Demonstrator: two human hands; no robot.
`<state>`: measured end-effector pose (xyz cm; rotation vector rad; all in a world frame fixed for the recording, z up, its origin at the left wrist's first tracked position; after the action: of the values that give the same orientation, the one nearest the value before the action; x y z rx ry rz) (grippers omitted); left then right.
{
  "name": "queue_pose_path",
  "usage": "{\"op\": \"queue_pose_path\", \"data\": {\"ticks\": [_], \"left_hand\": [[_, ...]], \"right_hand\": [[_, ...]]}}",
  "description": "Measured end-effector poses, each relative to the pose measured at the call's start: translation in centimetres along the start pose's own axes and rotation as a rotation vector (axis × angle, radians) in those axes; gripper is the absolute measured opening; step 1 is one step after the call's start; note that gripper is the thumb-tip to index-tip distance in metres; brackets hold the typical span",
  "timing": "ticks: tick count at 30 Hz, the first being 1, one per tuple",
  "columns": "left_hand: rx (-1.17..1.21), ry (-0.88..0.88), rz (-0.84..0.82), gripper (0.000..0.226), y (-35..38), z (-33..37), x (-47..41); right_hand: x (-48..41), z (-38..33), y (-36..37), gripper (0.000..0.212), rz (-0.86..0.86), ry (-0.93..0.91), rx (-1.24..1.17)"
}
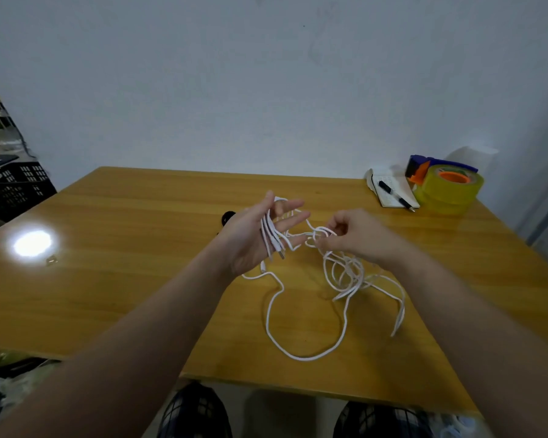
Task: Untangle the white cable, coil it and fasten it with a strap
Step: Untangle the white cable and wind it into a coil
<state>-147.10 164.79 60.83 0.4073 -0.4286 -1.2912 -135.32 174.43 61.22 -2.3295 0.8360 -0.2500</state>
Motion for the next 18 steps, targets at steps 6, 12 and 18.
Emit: {"op": "queue_pose_path", "data": {"ticks": [6,12,18], "left_hand": [[0.054,0.032,0.013,0.034,-0.4,0.4,-0.4],[0.030,0.045,0.094,0.040,-0.4,-0.1,0.7],[0.040,0.131,0.265,0.046,-1.7,0.9,1.0]], "right_hand": [[0.9,-1.0,-0.7,0.020,0.186,-0.074,-0.309],[0.7,1.7,-2.3,0.028,0.356,0.117,-0.459],[0.6,6.2,-4.0,0.041,0.546,0.277,-0.250]]}}
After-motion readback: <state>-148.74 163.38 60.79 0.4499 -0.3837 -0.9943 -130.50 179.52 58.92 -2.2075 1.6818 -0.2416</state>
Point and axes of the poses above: each hand's wrist, its own x-axis away from the middle knuckle, its own y-axis out of the palm, z = x × y, the point moved 7 cm from there along -x, towards the middle knuckle, and after that the axes turned 1 degree about -y, right-handed, at the moved point
